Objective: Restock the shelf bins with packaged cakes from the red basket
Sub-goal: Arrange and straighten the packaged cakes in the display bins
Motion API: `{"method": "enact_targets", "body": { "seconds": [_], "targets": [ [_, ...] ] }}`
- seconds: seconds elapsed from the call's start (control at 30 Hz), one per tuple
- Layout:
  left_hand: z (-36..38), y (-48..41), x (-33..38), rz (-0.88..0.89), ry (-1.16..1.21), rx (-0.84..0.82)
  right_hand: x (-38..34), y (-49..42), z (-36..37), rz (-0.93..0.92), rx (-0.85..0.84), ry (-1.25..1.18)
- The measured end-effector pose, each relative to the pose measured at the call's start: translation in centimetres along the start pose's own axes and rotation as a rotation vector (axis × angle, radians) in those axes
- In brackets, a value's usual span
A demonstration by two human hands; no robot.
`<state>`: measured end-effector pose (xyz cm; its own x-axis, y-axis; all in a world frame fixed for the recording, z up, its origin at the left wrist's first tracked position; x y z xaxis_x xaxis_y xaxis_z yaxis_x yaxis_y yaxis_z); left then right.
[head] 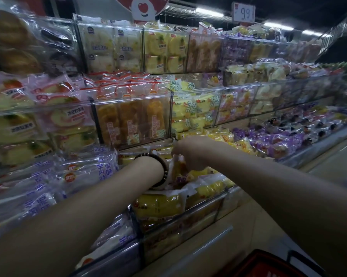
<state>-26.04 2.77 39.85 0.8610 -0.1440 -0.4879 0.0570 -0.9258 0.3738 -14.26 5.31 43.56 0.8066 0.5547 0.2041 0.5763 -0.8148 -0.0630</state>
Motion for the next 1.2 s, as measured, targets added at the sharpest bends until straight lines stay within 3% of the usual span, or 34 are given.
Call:
{"method": "enact_targets", "body": {
  "seconds": [0.17, 0.33, 0.47, 0.6, 0.77, 0.83, 0.93, 1.1, 1.2],
  "targets": [
    [0.4, -1.1, -0.6, -0.070, 0.025, -0.070, -2.2, -0.7, 0.4, -0.018, 0.071, 0.172],
    [2.6, -7.1, -1.9, -0.038, 0.069, -0.104, -3.2, -0.3, 0.6, -0.165, -0.031, 0.247],
    [1.8, -2.3, -1.1, -0.084, 0.205, 0.059, -3.1, 0.3, 1.7, -0.238, -0.017, 0.147],
    [1.2, -0.6, -0.6, -0.066, 0.309, 0.194, -2.2, -0.3, 2.6, -0.155, 0.039, -0.056],
    [1.2, 1.9, -1.5, -0.003, 0.411, 0.284, -0.7, -0.5, 1.3, -0.041, -0.073, -0.202],
    [1.3, 3.5, -2.0, -0.017, 0.458, 0.346, 0.3, 0.1, 0.7, -0.027, -0.083, -0.158],
    [2.0, 4.3, -2.0, 0.001, 0.442, 0.362, 0.6, 0.8, 1.0, 0.024, 0.055, -0.006],
    [2.2, 4.9, -2.2, 0.002, 0.486, 0.389, -0.2, -0.6, 3.1, 0.100, 0.133, -0.193],
    [2.3, 4.7, -1.9, -0.008, 0.497, 0.406, -0.3, -1.1, 3.3, 0.068, 0.096, -0.254]
  ]
}}
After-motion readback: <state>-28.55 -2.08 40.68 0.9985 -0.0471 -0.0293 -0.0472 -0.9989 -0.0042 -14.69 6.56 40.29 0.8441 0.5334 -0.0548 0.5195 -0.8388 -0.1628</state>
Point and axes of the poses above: each hand's wrist, its own y-axis away from the middle knuckle, its own z-axis out of the palm, x = y × z, the point moved 3 cm from there along -y, towards the middle knuckle, and after that the axes turned 11 degrees about z, right-handed, at the moved point
